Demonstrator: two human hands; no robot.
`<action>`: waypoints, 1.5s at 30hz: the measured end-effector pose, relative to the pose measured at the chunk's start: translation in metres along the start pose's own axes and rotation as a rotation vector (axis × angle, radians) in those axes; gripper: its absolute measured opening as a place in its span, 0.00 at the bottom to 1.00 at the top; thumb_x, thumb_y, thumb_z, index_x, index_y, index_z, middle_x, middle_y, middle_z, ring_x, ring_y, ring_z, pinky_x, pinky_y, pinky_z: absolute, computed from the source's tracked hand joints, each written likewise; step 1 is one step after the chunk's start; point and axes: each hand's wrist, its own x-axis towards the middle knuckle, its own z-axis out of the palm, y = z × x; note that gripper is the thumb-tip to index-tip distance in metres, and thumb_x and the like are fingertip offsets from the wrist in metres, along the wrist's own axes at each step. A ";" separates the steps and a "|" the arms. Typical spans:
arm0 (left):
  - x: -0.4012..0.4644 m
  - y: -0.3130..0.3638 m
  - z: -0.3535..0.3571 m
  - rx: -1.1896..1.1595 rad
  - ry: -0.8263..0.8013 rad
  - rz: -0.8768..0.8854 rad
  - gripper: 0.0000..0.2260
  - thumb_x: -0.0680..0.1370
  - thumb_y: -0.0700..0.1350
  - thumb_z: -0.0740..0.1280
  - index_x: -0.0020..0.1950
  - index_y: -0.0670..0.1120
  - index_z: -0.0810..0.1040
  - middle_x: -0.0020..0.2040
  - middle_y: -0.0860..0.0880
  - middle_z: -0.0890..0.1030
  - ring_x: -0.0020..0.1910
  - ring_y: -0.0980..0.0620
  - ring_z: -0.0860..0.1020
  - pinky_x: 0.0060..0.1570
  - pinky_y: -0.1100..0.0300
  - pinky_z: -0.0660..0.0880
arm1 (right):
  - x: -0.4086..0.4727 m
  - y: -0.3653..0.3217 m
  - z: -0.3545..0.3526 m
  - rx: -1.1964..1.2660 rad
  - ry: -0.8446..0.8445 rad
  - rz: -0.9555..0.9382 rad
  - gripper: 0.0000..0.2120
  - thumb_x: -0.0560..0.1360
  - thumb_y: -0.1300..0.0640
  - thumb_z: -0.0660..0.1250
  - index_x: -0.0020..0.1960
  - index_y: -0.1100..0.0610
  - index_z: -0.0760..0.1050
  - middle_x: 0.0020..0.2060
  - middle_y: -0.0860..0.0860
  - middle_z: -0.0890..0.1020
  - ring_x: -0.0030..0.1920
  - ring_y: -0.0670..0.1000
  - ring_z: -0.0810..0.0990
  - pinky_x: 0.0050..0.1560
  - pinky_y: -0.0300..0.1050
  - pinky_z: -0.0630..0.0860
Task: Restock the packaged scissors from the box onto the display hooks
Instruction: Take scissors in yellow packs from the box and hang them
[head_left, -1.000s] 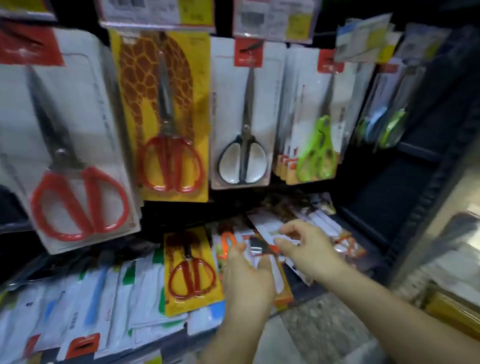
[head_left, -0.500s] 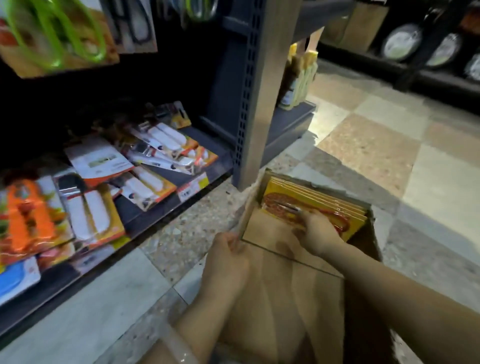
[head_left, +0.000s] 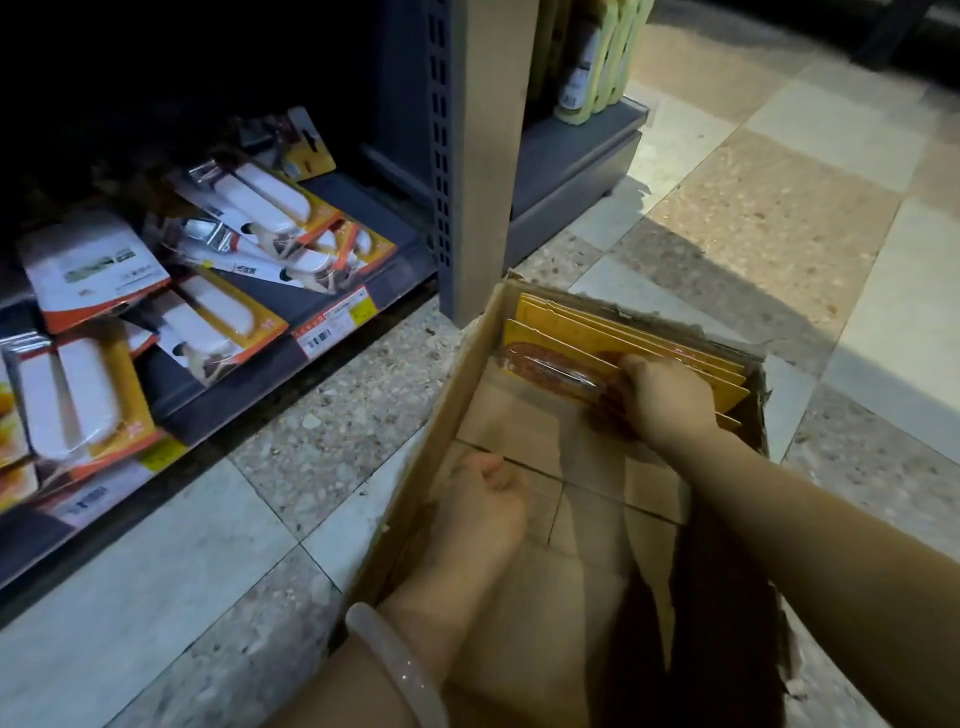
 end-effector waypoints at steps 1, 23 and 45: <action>0.000 -0.001 0.001 -0.010 -0.001 -0.007 0.17 0.79 0.42 0.62 0.68 0.45 0.69 0.65 0.47 0.74 0.62 0.51 0.73 0.53 0.65 0.66 | -0.001 0.001 0.001 0.022 -0.021 0.001 0.05 0.78 0.55 0.60 0.51 0.53 0.74 0.43 0.51 0.78 0.41 0.52 0.73 0.38 0.44 0.68; 0.003 0.016 -0.028 -0.390 0.383 0.096 0.02 0.79 0.43 0.62 0.49 0.48 0.74 0.45 0.48 0.79 0.48 0.45 0.79 0.53 0.49 0.76 | -0.012 -0.025 -0.019 0.165 0.102 0.010 0.19 0.75 0.51 0.65 0.63 0.58 0.72 0.59 0.57 0.75 0.61 0.56 0.70 0.61 0.50 0.68; -0.016 0.000 -0.071 -0.496 0.293 0.118 0.04 0.79 0.43 0.63 0.45 0.52 0.73 0.49 0.46 0.82 0.49 0.45 0.80 0.56 0.43 0.76 | -0.006 -0.017 -0.056 0.291 0.147 0.149 0.09 0.77 0.58 0.62 0.56 0.61 0.70 0.43 0.56 0.72 0.43 0.56 0.71 0.42 0.47 0.66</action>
